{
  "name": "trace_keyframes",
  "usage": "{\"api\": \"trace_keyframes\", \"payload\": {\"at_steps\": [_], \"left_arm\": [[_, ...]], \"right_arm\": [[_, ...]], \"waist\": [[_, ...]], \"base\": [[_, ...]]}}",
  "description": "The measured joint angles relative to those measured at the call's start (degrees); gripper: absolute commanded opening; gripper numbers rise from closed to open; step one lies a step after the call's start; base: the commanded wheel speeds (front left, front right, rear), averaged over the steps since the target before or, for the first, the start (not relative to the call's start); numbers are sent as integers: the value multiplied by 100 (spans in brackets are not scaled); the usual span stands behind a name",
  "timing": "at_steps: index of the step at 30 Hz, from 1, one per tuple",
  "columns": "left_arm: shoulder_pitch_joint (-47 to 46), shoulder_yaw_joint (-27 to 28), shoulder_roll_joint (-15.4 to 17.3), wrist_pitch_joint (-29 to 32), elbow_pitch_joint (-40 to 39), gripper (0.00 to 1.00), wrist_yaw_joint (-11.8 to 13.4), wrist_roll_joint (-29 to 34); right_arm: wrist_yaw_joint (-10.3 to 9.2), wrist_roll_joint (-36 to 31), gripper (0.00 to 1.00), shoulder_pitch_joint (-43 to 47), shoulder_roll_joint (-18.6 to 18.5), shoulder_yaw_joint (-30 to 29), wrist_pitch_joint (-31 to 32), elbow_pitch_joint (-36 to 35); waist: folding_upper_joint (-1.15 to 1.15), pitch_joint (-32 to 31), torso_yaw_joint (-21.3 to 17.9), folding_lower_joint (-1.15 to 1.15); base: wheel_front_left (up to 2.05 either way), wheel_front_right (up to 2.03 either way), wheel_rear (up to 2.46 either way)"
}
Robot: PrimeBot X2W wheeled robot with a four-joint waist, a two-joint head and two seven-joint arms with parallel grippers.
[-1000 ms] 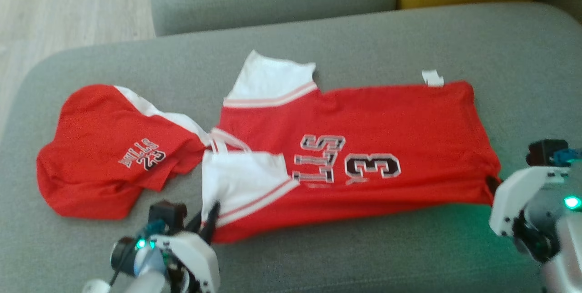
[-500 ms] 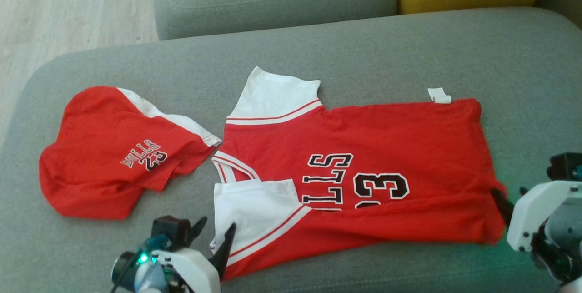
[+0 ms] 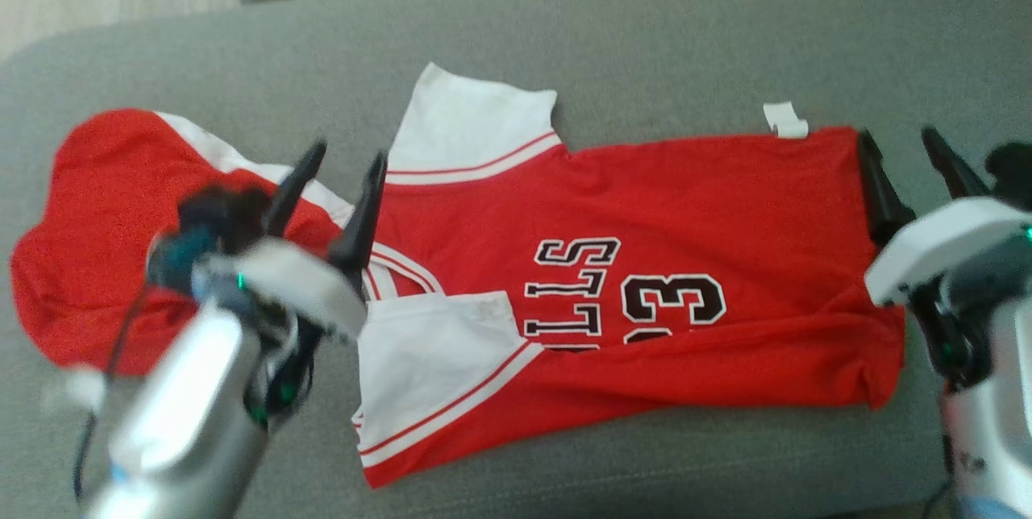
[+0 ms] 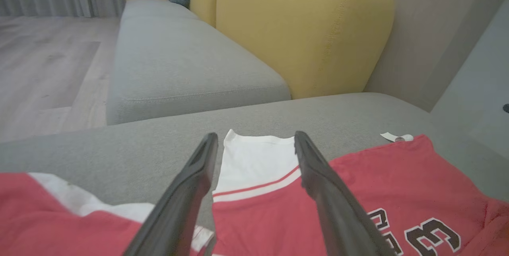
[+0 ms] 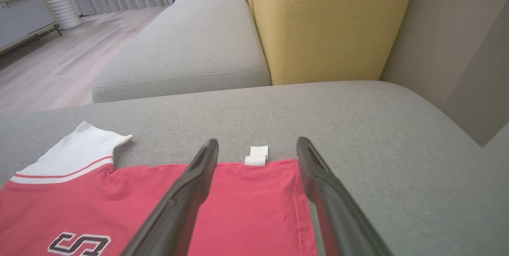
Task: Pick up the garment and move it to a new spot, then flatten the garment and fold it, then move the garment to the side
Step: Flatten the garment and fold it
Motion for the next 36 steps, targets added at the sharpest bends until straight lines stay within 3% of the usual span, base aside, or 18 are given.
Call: {"api": "trace_keyframes", "payload": {"at_steps": [4,6,11,15,22,36], "left_arm": [[-1037,-201,74,867,453,100,-509,-137],[-1569,-270,135,1255,697,100,-630,-286],[-2787,-480,438,2293,1340,100,-713,-749],[-3404,-1032,766,2682,1582,100,-713,-921],[-4021,-1883,1157,2627,2230,100,-715,-948],[-4705,-2749,1261,2184,3149,100,-757,-1276]], "right_arm": [[0,-194,100,-478,55,194,-255,293],[0,-261,100,-735,80,300,-355,431],[0,-319,100,-1408,234,613,-556,731],[0,-358,100,-1768,287,757,-720,899],[0,-383,100,-2052,402,968,-894,1109],[0,-383,100,-2354,537,1141,-945,1112]], "waist": [[0,344,-101,0],[0,523,-167,0],[0,973,-413,2],[0,1292,-650,2],[0,1732,-1014,1],[0,2220,-1434,0]], "base": [[0,0,0],[0,0,0],[0,0,0],[0,0,0],[0,0,0],[0,0,0]]}}
